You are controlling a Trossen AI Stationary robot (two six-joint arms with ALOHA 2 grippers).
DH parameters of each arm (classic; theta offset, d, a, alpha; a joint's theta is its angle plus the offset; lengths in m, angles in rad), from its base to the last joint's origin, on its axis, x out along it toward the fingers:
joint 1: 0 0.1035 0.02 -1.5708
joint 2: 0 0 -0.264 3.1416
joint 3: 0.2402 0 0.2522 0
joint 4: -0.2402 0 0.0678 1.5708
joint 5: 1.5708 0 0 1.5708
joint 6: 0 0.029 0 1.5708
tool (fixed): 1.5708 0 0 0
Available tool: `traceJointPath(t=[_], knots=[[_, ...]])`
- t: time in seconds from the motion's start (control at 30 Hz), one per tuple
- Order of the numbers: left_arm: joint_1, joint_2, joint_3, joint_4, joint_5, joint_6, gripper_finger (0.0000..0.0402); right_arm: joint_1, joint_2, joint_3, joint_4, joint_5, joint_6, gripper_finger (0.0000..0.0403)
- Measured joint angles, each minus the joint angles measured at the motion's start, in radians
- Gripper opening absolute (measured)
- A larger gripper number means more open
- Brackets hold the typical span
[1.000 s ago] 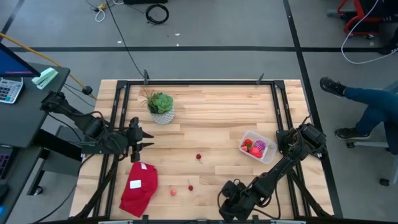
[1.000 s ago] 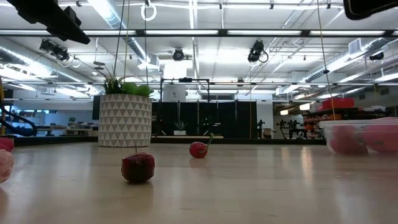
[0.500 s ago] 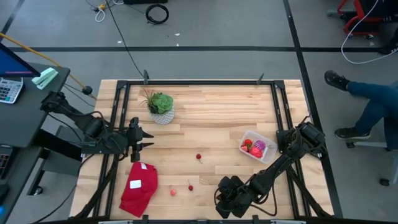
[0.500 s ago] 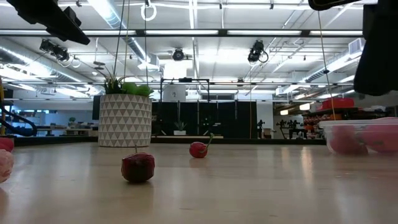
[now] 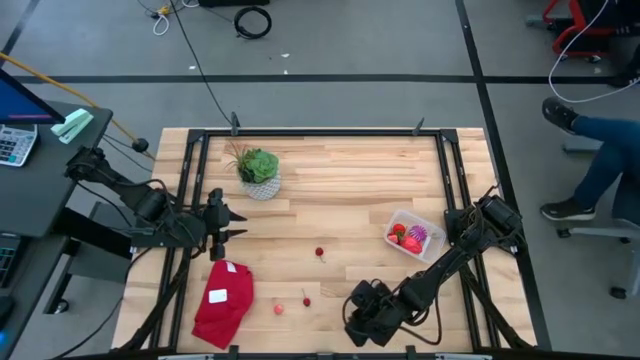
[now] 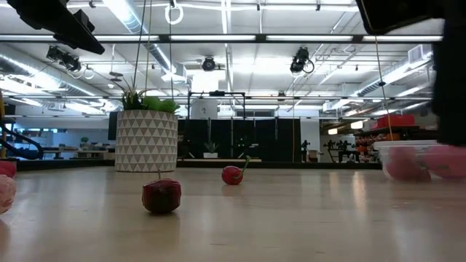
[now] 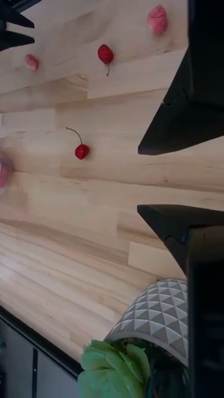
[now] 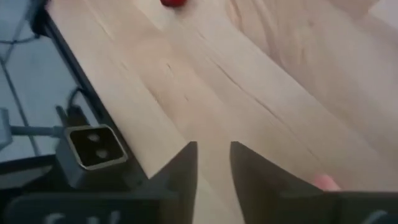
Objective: Pick and placing Produce into tupperware
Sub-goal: Put the right pink peach into the transparent bin
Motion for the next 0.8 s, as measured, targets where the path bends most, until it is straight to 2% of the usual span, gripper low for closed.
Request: traceJointPath(t=[0.13, 0.27, 0.47, 0.8], knots=[[0.0, 0.0, 0.0, 0.0, 0.0, 0.0, 0.0151, 0.006, 0.0, 0.0, -0.062, -0.056, 0.07, 0.0142], [0.0, 0.0, 0.0, 0.0, 0.0, 0.0, 0.0148, 0.017, 0.0, 0.0, -0.153, -0.09, 0.144, 0.0161], [0.0, 0.0, 0.0, 0.0, 0.0, 0.0, 0.0139, 0.004, 0.0, 0.0, -0.244, -0.09, 0.152, 0.016], [0.0, 0.0, 0.0, 0.001, 0.0, 0.0, 0.0148, 0.002, 0.0, 0.0, -0.254, -0.089, 0.09, 0.0156]])
